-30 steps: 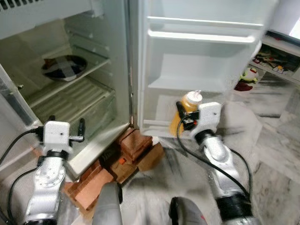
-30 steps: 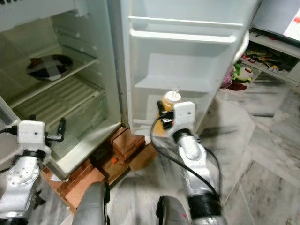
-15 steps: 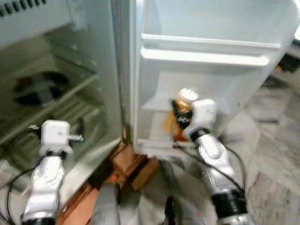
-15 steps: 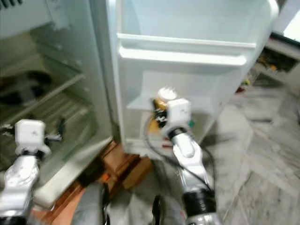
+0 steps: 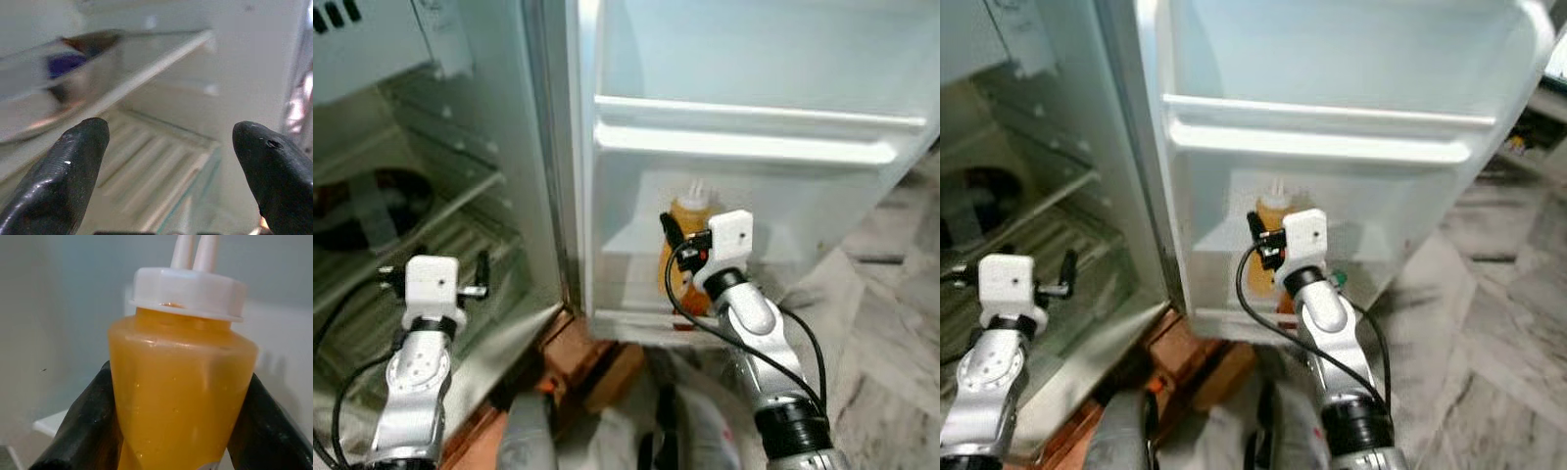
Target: Restocking fridge
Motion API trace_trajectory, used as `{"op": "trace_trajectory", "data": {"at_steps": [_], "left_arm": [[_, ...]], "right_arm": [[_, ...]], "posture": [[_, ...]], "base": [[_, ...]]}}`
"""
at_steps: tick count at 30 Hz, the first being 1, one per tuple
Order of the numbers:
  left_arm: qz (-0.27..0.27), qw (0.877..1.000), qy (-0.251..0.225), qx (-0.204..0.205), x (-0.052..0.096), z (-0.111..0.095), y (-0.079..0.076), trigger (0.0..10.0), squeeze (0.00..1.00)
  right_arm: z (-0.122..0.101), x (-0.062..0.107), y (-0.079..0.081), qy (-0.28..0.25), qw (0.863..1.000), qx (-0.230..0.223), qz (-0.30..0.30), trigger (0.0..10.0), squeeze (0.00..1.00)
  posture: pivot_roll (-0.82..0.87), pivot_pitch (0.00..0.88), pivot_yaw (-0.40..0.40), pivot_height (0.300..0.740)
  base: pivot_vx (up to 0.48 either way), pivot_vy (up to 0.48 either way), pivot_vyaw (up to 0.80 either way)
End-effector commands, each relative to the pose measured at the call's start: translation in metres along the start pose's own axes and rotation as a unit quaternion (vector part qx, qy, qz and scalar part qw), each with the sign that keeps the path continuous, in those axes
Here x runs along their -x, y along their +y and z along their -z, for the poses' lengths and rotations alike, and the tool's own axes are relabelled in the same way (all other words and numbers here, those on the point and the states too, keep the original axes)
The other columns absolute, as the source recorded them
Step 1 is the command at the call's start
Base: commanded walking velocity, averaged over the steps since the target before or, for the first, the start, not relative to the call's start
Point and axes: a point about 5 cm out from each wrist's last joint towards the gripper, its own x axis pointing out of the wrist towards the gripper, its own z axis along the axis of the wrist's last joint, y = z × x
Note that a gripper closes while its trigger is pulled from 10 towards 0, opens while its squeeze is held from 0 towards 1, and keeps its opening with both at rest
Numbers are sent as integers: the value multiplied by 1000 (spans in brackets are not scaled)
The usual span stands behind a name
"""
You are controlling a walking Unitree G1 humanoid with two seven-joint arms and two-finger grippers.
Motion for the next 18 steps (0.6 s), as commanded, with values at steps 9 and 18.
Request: {"op": "trace_trajectory", "data": {"at_steps": [9, 18], "left_arm": [[15, 1000, 1, -1, 5, -1, -9, 10000, 0], [12, 1000, 2, -1, 4, -1, -8, 10000, 0]], "right_arm": [[0, 4, 0, 2, 1000, -9, -17, 10000, 0], [1, 9, 5, 4, 999, -17, -39, 10000, 0]], "posture": [[94, 89, -47, 618], [93, 90, -47, 576]], "base": [[0, 0, 0], [0, 0, 0]]}}
